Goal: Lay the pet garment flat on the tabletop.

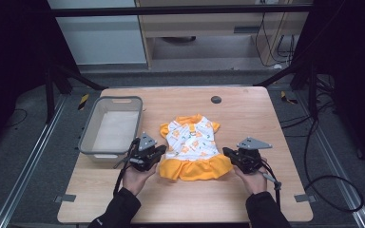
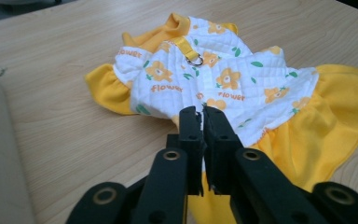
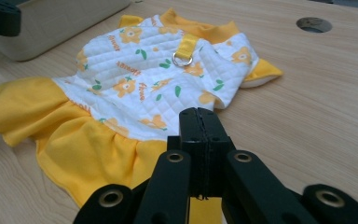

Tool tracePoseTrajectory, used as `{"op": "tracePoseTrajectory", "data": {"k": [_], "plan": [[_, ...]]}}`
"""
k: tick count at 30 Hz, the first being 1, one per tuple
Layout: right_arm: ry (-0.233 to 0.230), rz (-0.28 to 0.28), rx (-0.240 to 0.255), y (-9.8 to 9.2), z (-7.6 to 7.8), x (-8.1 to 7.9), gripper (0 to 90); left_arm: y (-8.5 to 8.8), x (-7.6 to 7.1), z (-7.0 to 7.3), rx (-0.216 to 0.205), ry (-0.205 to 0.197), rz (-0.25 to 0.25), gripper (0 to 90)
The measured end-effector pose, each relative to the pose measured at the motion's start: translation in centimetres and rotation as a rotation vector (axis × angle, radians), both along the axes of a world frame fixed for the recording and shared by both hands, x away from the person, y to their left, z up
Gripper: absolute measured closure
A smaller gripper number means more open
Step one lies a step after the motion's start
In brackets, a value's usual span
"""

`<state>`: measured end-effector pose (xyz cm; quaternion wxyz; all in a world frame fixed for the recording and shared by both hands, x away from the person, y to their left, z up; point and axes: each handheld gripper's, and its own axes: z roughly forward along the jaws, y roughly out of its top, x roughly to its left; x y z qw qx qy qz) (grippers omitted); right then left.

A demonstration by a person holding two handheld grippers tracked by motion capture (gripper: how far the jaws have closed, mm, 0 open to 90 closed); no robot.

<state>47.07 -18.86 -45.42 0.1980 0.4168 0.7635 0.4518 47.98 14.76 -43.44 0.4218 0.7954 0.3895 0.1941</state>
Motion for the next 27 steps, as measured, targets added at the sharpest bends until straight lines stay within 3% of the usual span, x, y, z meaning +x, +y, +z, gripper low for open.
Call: {"op": "tracePoseTrajectory", "data": {"k": [2, 6, 10, 17, 24, 27], "plan": [[0.004, 0.0, 0.001, 0.3, -0.2, 0.3, 89.9, -0.6, 0.6, -0.6, -0.013, 0.029, -0.002, 89.1], [0.039, 0.006, -0.015, 1.3, -1.4, 1.7, 89.8, -1.6, 1.2, -1.8, 0.015, 0.056, -0.01, 89.5], [0.061, 0.021, -0.035, 1.7, -2.2, 2.0, 89.8, -2.0, 1.4, -3.1, 0.056, 0.09, -0.028, 89.4], [0.121, 0.051, -0.076, 2.0, -3.3, 1.4, 89.1, -2.2, 1.1, -4.4, 0.079, 0.149, -0.058, 89.1], [0.161, 0.078, -0.106, 2.0, -3.8, 0.4, 88.5, -2.6, 0.4, -5.2, 0.132, 0.174, -0.083, 88.7], [0.175, 0.084, -0.115, 2.0, -4.0, -0.1, 88.6, -2.5, 0.0, -5.5, 0.134, 0.175, -0.085, 88.5]]}}
